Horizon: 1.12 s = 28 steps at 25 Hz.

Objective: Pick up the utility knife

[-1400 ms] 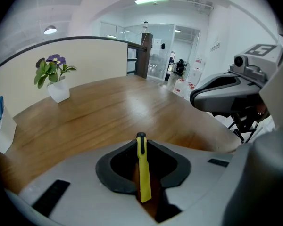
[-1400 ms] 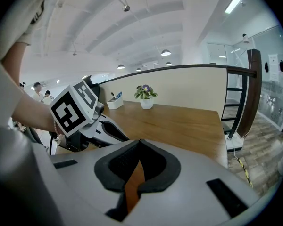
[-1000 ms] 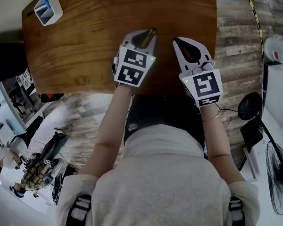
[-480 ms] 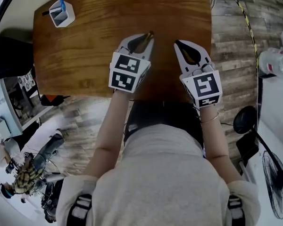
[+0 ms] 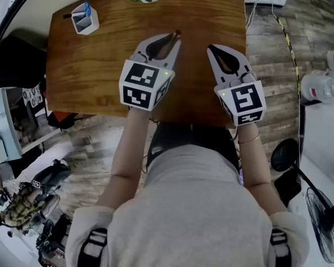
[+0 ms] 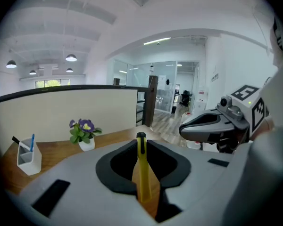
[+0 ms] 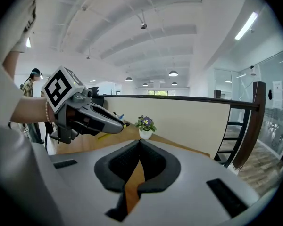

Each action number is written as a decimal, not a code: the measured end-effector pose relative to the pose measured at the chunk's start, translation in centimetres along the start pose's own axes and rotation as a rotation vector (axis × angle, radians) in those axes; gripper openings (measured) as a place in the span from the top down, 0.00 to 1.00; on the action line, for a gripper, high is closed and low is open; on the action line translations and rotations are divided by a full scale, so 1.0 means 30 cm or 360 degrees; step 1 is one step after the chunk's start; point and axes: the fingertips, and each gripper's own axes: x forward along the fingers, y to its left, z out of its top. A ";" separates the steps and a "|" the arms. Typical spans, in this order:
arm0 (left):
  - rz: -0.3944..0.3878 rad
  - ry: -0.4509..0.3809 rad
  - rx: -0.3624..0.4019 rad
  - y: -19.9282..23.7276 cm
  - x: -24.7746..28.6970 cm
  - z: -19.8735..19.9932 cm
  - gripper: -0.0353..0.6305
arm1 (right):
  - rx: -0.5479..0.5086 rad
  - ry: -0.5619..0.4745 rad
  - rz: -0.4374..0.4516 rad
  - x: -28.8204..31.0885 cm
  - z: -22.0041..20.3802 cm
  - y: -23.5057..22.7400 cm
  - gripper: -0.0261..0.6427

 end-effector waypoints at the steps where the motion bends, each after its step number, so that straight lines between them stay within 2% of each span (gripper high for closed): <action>1: 0.0001 -0.0029 0.0000 -0.003 -0.013 0.021 0.84 | -0.0008 -0.0014 0.0000 -0.008 0.017 0.001 0.94; 9: -0.0063 -0.0341 -0.0021 -0.032 -0.123 0.181 0.84 | -0.0033 -0.0134 -0.0010 -0.080 0.128 0.009 0.94; 14: -0.0084 -0.0486 -0.0045 -0.057 -0.192 0.250 0.84 | -0.0042 -0.0216 -0.0021 -0.133 0.184 0.020 0.94; 22: -0.0071 -0.0609 -0.0130 -0.076 -0.272 0.291 0.84 | -0.0056 -0.0337 -0.0013 -0.191 0.258 0.038 0.94; 28: -0.0110 -0.0678 -0.0110 -0.105 -0.309 0.284 0.84 | -0.0066 -0.0363 0.0006 -0.201 0.269 0.063 0.94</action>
